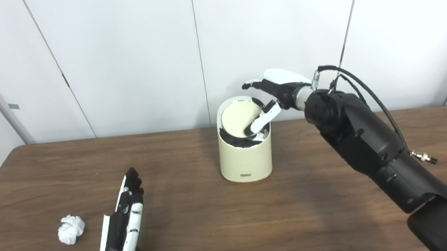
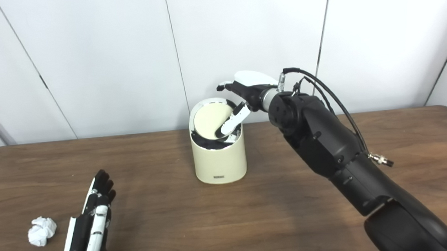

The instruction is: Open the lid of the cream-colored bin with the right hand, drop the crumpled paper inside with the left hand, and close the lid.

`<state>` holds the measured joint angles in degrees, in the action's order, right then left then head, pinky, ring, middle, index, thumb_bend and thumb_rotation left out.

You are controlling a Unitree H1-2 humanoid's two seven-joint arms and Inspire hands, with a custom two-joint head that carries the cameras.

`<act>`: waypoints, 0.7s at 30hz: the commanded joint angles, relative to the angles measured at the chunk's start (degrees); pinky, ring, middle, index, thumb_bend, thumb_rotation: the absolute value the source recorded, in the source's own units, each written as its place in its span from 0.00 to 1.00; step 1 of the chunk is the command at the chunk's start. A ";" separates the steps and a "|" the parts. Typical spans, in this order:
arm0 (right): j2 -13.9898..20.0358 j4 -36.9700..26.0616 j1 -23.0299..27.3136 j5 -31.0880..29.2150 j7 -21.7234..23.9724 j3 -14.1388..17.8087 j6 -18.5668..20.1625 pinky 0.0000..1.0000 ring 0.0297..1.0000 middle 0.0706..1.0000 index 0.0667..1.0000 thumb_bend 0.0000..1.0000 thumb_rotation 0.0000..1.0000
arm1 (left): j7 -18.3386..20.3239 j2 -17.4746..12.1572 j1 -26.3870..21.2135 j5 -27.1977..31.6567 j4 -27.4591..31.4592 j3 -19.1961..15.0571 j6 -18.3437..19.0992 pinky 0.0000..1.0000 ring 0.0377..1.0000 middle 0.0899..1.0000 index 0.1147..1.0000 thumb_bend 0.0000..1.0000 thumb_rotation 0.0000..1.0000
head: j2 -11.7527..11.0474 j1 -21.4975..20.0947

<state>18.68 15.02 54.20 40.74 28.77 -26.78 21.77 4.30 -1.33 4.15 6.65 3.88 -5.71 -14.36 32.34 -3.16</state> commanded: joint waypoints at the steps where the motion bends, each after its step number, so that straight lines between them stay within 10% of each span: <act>1: 0.46 -0.23 1.19 0.28 -0.51 0.02 -1.61 1.00 0.94 0.93 0.91 0.85 0.43 | -0.18 3.06 4.32 1.12 -5.08 1.80 0.29 1.00 1.00 1.00 1.00 0.33 0.72 | 0.07 -0.01; 21: 0.43 -4.26 2.60 -1.82 -2.23 5.22 -0.62 0.88 0.90 0.92 0.90 0.83 0.45 | -0.73 3.19 3.88 0.14 -6.45 1.74 -0.02 1.00 1.00 1.00 1.00 0.35 0.71 | -0.10 0.05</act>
<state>18.64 12.33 53.73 39.02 28.42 -22.81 21.80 4.11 -1.18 4.12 6.54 3.87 -5.70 -14.35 32.17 -3.08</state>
